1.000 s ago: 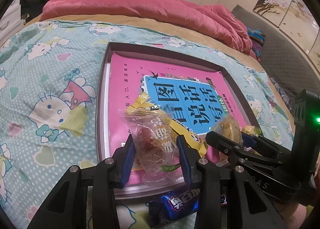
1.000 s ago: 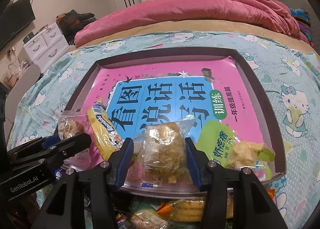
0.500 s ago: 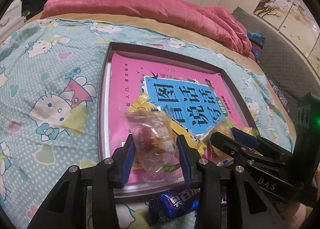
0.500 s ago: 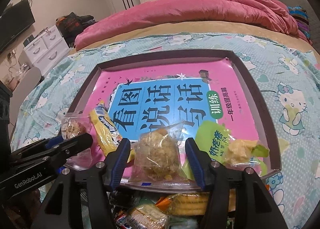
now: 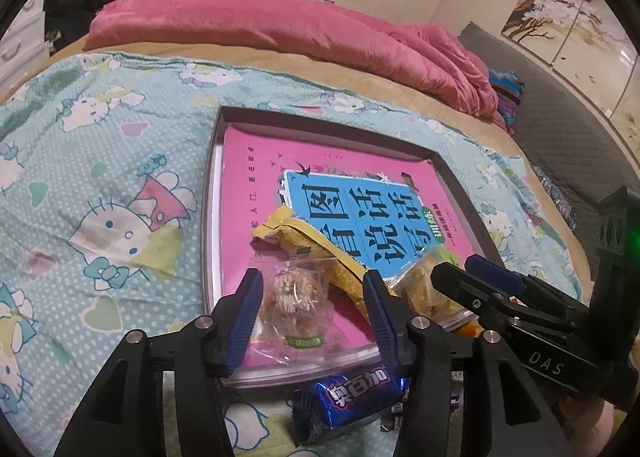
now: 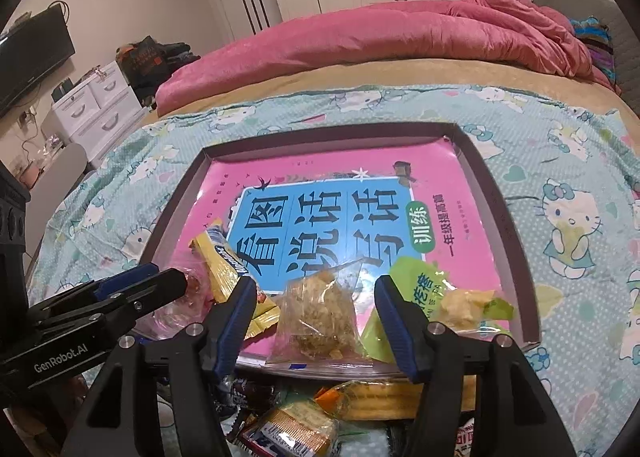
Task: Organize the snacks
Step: 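Open the left tool to drop the bun in the tray while the right tool releases its bag, then withdraw both open tools from the tray toward the loose snacks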
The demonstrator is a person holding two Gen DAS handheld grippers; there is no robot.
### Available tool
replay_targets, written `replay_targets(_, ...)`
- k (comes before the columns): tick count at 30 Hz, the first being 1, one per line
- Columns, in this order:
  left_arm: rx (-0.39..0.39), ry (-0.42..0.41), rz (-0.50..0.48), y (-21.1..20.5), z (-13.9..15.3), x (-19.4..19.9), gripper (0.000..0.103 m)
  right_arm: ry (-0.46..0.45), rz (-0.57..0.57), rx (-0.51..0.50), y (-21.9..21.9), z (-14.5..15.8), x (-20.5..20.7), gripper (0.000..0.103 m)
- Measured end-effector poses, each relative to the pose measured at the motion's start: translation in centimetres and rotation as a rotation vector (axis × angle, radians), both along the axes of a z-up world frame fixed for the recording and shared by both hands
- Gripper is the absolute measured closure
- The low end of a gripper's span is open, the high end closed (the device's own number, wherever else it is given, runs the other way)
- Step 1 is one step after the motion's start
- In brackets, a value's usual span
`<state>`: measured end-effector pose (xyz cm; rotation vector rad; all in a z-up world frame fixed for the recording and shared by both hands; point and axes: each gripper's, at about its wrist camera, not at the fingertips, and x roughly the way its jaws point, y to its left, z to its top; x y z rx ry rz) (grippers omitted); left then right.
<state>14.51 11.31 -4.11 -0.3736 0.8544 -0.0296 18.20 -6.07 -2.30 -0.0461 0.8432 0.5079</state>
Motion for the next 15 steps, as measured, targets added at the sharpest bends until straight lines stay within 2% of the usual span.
replay_targets(5,-0.006,-0.013,0.007,0.3,0.5,-0.4,0.044,-0.021,-0.003,0.010,-0.6,0.7,-0.3,0.041)
replay_targets(15,-0.008,-0.048,0.048,0.8,1.7,-1.6,0.029,-0.055,-0.017,0.040,-2.4,2.6,-0.9,0.036)
